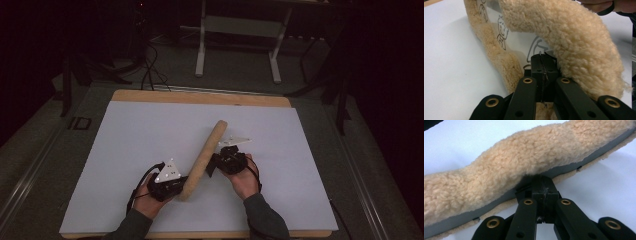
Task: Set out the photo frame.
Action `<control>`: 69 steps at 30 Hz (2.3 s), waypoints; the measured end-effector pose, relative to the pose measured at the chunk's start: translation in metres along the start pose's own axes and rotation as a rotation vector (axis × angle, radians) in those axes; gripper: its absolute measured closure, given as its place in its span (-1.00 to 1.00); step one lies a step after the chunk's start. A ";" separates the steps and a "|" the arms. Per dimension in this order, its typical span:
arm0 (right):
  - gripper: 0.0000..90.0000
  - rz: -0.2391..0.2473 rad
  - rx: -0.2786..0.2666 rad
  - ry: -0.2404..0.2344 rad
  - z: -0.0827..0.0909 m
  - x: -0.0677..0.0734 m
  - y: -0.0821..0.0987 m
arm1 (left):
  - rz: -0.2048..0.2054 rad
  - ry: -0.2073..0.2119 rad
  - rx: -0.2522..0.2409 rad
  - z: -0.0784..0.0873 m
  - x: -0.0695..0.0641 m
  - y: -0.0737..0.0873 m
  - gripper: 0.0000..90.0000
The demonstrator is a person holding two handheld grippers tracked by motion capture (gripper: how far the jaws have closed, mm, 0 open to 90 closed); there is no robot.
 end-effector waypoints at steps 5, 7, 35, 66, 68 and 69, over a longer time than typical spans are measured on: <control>1.00 0.001 0.001 -0.003 0.000 0.001 0.000 | 0.001 0.001 0.000 -0.002 -0.001 0.000 1.00; 1.00 0.005 0.003 -0.005 -0.001 0.001 0.000 | 0.002 0.004 -0.001 -0.002 -0.002 -0.001 1.00; 1.00 0.046 0.012 -0.053 -0.003 0.011 -0.003 | -0.019 0.029 0.019 -0.012 -0.014 0.001 1.00; 1.00 0.138 0.021 -0.145 -0.004 0.028 -0.008 | -0.079 0.059 0.064 -0.033 -0.033 0.004 1.00; 1.00 0.142 0.021 -0.139 -0.004 0.027 -0.009 | -0.078 0.058 0.056 -0.033 -0.033 0.003 1.00; 1.00 0.144 0.022 -0.130 -0.004 0.027 -0.009 | -0.079 0.057 0.056 -0.033 -0.033 0.003 1.00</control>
Point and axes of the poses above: each handheld gripper's, and its own axes: z roughly backward along the jaws, y roughly out of its underside, x roughly to its left, the point moved 5 cm from there along -z, roughly forward along the jaws, and after that the axes turned 8 degrees about z, right-handed, at the moved point
